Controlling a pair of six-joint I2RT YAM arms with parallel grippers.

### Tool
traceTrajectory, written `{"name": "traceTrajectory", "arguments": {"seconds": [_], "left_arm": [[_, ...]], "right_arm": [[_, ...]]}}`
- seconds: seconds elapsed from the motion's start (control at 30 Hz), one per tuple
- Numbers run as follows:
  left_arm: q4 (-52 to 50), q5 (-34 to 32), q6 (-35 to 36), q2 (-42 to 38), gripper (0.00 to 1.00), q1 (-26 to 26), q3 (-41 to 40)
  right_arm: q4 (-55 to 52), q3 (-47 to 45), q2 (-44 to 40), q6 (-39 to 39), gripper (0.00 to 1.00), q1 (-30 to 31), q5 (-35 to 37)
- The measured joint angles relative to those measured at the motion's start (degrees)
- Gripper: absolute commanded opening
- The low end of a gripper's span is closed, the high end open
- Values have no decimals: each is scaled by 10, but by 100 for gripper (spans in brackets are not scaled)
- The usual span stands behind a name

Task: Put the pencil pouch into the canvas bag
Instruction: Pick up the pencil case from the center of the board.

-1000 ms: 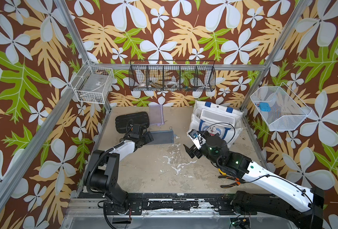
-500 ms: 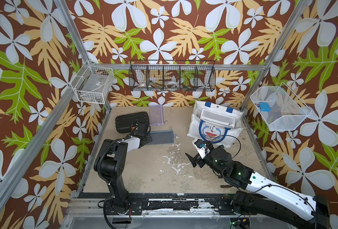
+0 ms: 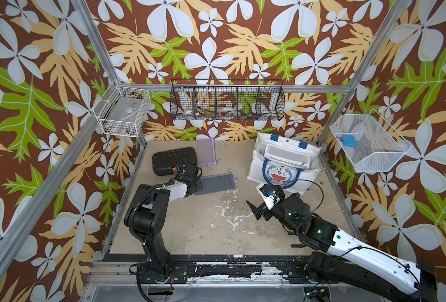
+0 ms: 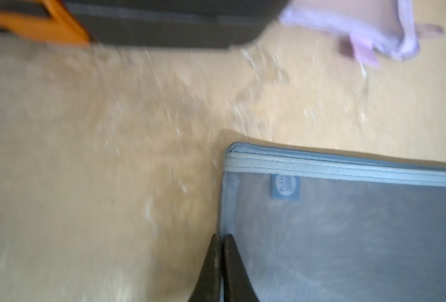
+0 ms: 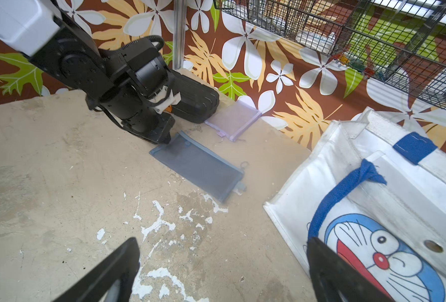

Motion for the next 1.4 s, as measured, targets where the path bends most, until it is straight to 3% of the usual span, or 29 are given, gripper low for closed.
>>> {"name": "traceTrajectory", "arguments": {"seconds": [0.3, 0.5, 0.67, 0.93, 1.23, 1.4], "left_arm": [[-82, 113, 5, -245, 0, -3, -32], [-133, 208, -14, -349, 0, -3, -25], [-141, 276, -88, -412, 0, -3, -30], [-115, 323, -223, -499, 0, -3, -44], [-100, 341, -324, -555, 0, -18, -66], [-98, 342, -354, -579, 0, -26, -77]], "right_arm": [[59, -52, -27, -50, 100, 9, 3], [141, -49, 26, -154, 100, 147, 89], [243, -47, 109, -243, 100, 227, 189], [403, -36, 229, -292, 100, 296, 282], [498, 20, 353, -326, 96, 292, 348], [519, 50, 398, -334, 89, 260, 363]]}}
